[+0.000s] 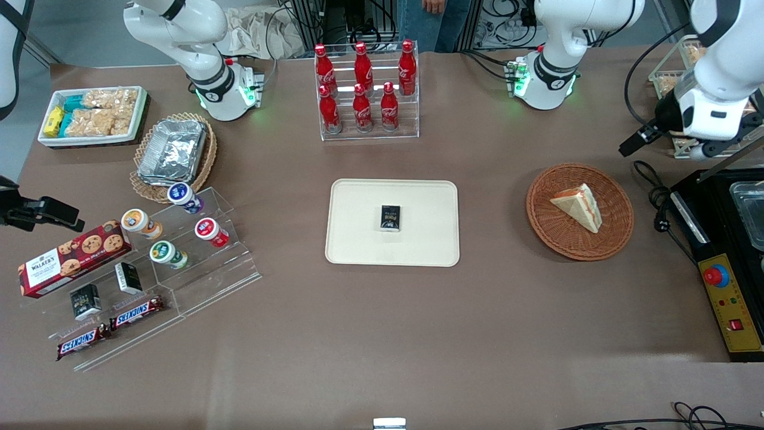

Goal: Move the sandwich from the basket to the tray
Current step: 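Lower the open left gripper over the wrapped sandwich in the wicker basket, then close the left gripper on the sandwich's crust edge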

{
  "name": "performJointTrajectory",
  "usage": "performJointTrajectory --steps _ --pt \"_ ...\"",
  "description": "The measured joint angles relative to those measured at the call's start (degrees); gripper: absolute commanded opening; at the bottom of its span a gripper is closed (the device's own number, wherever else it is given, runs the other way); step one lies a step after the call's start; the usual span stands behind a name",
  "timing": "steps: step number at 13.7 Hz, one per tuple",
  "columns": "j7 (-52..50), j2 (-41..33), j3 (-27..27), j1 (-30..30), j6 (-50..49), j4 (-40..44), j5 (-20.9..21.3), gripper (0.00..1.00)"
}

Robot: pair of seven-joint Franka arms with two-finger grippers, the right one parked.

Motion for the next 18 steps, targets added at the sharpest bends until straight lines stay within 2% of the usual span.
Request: performJointTrajectory --steps 5,7,11,15,16,18 --pt "-8.1 11.8 -2.3 -0.4 10.7 -3.4 0.3 1.0" --pt "-8.7 15.5 -2.3 -0.4 16.2 -5.5 1.8 1.0" --pt "-11.2 17.6 -2.2 -0.2 27.5 -13.7 2.8 1.0" --pt "-13.3 21.3 -2.1 -0.2 36.8 -17.8 2.9 1.0" --pt "-13.5 22.7 -2.0 -0.2 38.4 -18.0 2.9 0.82" --pt "-14.0 24.8 -1.9 -0.2 40.3 -17.9 2.9 0.0"
